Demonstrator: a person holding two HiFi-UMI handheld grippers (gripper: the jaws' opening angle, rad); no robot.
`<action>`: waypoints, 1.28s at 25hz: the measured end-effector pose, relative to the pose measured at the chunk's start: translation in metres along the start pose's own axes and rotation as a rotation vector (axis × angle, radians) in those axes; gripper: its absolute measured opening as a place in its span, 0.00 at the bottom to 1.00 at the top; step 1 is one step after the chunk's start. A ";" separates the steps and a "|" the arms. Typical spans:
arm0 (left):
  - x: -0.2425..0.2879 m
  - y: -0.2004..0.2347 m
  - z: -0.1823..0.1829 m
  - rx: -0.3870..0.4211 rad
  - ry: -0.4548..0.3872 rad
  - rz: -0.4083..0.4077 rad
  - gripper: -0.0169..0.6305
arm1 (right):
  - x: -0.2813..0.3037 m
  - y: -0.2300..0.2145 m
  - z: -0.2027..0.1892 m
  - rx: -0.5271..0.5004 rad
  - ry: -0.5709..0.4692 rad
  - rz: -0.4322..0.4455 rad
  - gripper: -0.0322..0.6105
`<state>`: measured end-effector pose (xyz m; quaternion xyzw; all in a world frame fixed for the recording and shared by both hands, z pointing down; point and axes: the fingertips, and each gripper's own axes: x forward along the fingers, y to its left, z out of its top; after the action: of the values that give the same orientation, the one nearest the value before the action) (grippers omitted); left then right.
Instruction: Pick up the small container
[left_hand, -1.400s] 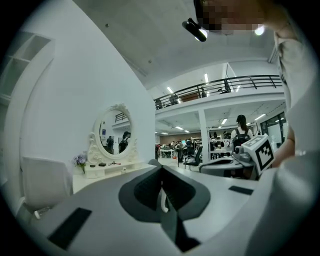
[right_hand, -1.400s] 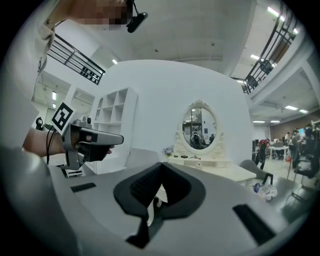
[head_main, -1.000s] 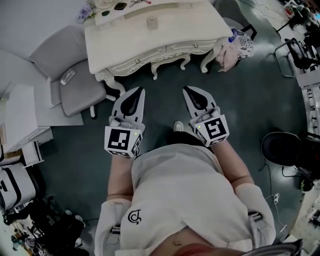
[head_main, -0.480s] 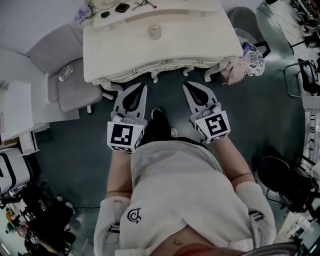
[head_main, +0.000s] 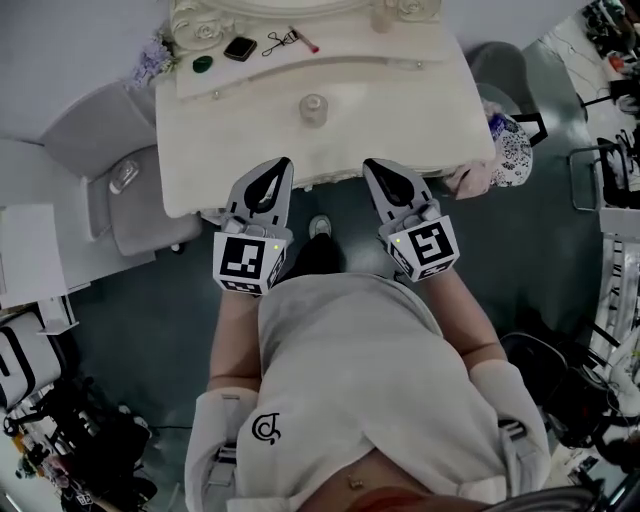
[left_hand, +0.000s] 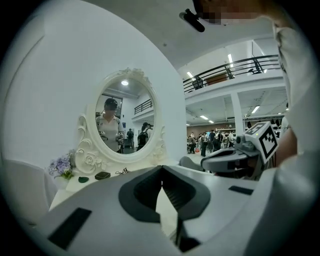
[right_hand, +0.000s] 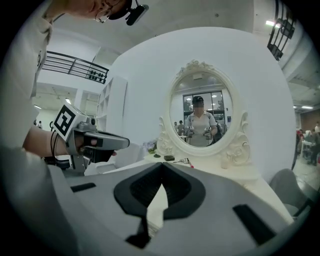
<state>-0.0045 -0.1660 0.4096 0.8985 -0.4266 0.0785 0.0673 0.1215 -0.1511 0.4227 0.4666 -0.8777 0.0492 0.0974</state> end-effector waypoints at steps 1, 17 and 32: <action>0.010 0.006 0.000 -0.001 0.003 -0.005 0.05 | 0.010 -0.007 0.002 0.001 -0.001 -0.001 0.06; 0.045 0.038 -0.031 -0.053 0.071 0.023 0.06 | 0.078 -0.025 0.005 -0.003 0.028 0.164 0.06; 0.109 0.039 -0.122 -0.038 0.193 0.072 0.63 | 0.126 -0.051 -0.061 0.069 0.131 0.289 0.06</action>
<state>0.0232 -0.2495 0.5527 0.8695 -0.4515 0.1587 0.1223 0.1032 -0.2709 0.5097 0.3343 -0.9252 0.1231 0.1305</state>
